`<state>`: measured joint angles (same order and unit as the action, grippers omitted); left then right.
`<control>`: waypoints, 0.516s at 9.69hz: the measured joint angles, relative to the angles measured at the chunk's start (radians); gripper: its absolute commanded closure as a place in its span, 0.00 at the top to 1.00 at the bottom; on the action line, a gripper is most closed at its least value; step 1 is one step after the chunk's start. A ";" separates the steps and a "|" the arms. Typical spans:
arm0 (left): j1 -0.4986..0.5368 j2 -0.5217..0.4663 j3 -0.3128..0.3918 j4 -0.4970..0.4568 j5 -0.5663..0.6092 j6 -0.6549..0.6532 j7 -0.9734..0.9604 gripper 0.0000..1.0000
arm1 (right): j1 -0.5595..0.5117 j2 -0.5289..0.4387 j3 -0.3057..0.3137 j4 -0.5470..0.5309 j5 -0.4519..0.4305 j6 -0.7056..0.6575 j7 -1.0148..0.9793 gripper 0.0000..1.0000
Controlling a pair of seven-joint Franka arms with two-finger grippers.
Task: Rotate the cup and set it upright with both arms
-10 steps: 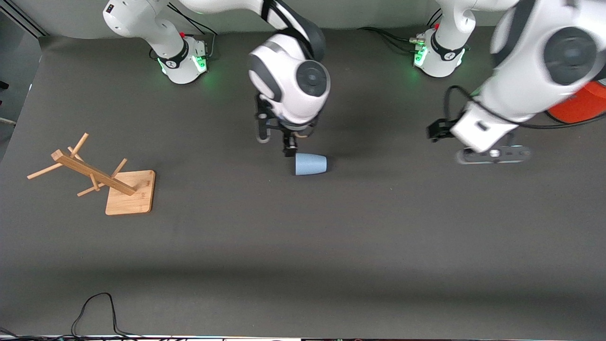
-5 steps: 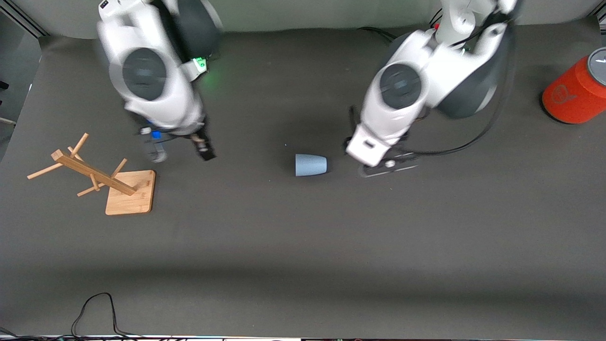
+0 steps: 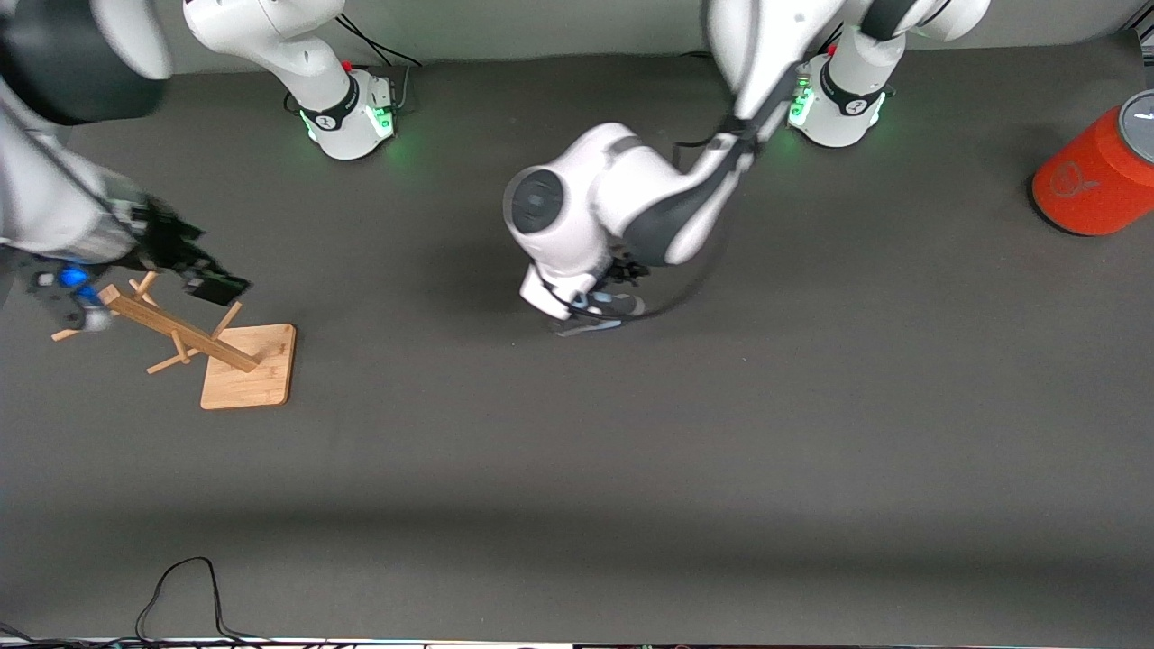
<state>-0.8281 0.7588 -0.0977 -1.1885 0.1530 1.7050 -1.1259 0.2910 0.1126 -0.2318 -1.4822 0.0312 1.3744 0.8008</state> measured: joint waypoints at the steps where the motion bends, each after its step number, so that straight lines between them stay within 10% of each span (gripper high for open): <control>1: -0.046 0.039 0.001 0.007 0.047 0.026 -0.037 1.00 | -0.066 -0.016 0.023 -0.016 0.000 0.010 -0.108 1.00; 3: -0.121 0.102 0.002 0.015 0.161 0.067 -0.107 0.95 | -0.211 -0.049 0.116 -0.063 0.000 0.057 -0.289 1.00; 4: -0.138 0.122 0.004 0.020 0.187 0.069 -0.122 0.80 | -0.274 -0.061 0.165 -0.080 0.000 0.076 -0.371 1.00; 5: -0.139 0.132 0.010 0.021 0.195 0.070 -0.123 0.44 | -0.318 -0.068 0.195 -0.088 0.000 0.102 -0.467 1.00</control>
<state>-0.9671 0.8908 -0.0877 -1.1673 0.3481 1.7749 -1.2489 -0.0267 0.0443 -0.0372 -1.5707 0.0313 1.4759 0.3336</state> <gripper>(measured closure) 0.053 0.000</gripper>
